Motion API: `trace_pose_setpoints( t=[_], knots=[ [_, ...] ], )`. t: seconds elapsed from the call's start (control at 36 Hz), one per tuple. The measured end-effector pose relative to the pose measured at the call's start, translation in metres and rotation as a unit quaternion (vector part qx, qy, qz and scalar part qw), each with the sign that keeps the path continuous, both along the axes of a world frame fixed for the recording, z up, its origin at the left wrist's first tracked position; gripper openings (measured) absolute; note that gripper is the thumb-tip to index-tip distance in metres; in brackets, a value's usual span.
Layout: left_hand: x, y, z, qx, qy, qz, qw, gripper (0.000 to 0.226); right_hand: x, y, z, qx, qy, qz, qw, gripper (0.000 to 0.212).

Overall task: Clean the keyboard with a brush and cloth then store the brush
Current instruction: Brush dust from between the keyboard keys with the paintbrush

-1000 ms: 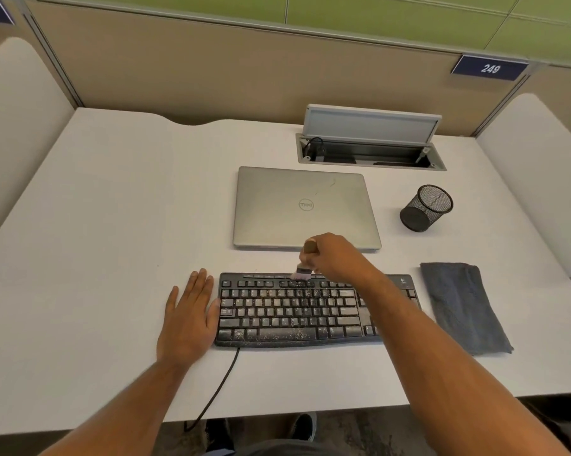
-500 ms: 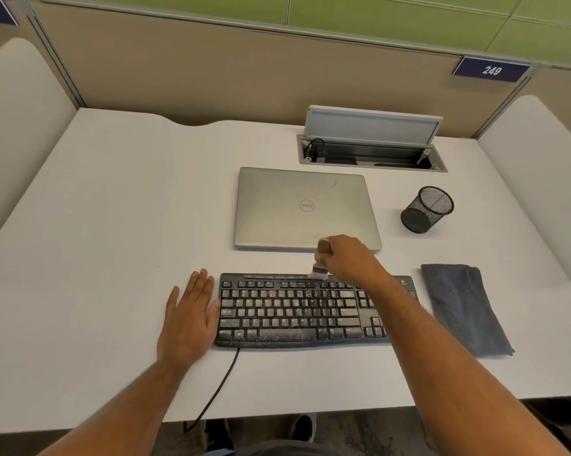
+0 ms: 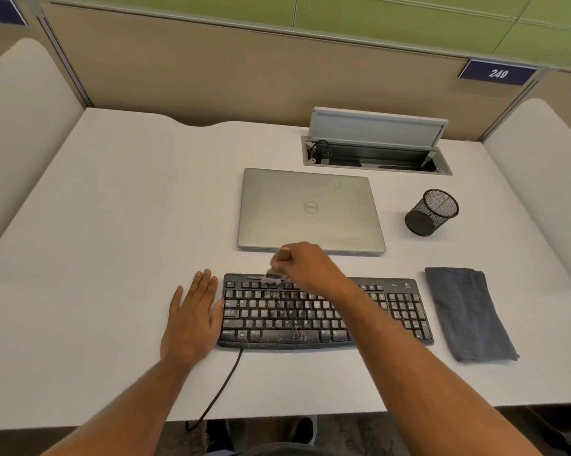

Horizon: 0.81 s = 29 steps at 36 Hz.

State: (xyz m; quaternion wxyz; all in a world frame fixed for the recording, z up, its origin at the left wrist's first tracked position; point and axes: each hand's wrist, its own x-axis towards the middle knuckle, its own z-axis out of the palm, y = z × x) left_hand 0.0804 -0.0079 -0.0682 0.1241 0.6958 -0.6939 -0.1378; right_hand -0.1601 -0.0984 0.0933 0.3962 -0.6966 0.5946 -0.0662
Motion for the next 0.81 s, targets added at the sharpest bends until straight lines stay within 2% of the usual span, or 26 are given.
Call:
trace_pose_setpoints(
  t=[0.17, 0.42, 0.47, 0.56, 0.64, 0.75, 0.81],
  knots=[
    [0.0, 0.0, 0.001, -0.003, -0.004, -0.001, 1.0, 0.071, 0.009, -0.003, -0.002, -0.005, 0.007, 0.0, 1.0, 0.013],
    [0.0, -0.001, 0.0, -0.01, 0.001, -0.002, 1.0, 0.069, -0.047, -0.012, 0.002, -0.048, 0.152, 0.004, 0.987, 0.013],
    [0.0, 0.0, -0.001, -0.01, -0.002, -0.002, 1.0, 0.069, -0.047, -0.012, 0.003, -0.051, 0.146, -0.003, 0.988, 0.014],
    [0.0, 0.0, 0.0, -0.009, -0.006, -0.001, 1.0, 0.069, -0.032, -0.009, 0.004, -0.041, 0.087, -0.011, 0.995, 0.017],
    [-0.001, 0.0, 0.001, -0.008, -0.007, -0.001, 1.0, 0.07, -0.015, -0.004, 0.0, -0.065, 0.073, -0.022, 0.995, 0.026],
    [-0.001, 0.0, 0.002, -0.005, -0.005, -0.001, 1.0, 0.07, -0.009, 0.001, -0.007, -0.09, 0.086, -0.07, 0.99, 0.054],
    [0.0, 0.0, 0.002, -0.004, -0.005, -0.002, 1.0, 0.07, -0.01, 0.002, -0.008, -0.078, 0.091, -0.081, 0.989, 0.058]
  ],
)
